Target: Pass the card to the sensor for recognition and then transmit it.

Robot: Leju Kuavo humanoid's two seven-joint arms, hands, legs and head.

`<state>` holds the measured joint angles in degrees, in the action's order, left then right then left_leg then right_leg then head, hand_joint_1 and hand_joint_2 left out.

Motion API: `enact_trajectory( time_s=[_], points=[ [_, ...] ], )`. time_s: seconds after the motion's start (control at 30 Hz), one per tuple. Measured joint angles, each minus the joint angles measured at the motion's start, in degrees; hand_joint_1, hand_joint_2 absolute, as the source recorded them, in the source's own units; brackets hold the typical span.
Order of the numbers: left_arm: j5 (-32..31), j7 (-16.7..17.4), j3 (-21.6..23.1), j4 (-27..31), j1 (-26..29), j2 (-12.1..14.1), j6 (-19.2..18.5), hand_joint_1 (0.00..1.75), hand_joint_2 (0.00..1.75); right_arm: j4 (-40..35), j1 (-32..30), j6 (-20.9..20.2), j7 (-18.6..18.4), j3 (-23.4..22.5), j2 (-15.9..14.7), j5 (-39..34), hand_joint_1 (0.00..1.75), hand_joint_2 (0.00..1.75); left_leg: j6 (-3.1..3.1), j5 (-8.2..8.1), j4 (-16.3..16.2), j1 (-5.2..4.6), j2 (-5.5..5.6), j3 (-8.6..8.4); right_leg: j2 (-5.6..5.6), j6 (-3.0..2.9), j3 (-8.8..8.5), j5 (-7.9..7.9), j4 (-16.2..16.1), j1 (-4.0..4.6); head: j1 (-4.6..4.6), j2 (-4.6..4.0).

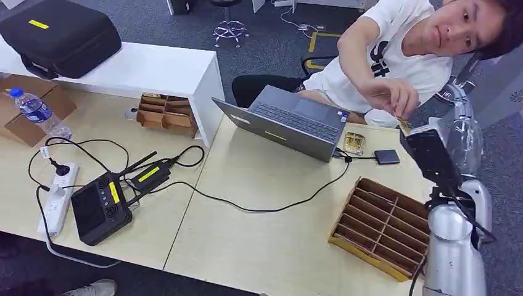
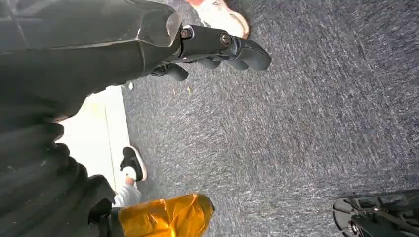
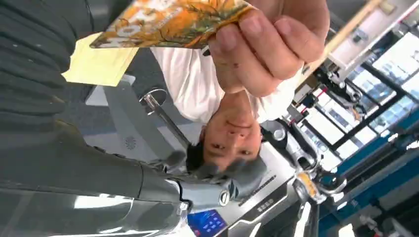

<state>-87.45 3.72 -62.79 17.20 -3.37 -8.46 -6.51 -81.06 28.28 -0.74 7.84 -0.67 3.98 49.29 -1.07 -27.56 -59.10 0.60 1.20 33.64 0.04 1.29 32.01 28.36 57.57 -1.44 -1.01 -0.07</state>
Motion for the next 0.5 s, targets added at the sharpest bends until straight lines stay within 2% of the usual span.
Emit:
enact_trajectory(
  time_s=[0.5],
  points=[
    [-0.07,-0.02,3.56,-0.59,-0.32,0.7,-0.13,0.0,1.75,11.78,12.91,-1.55,-8.65,15.78,-0.68,21.62,1.75,1.75,0.01,0.03,0.0,0.02,0.02,0.01,0.0,-0.01,0.03,-0.01,0.01,0.02,0.0,0.0]
  ],
)
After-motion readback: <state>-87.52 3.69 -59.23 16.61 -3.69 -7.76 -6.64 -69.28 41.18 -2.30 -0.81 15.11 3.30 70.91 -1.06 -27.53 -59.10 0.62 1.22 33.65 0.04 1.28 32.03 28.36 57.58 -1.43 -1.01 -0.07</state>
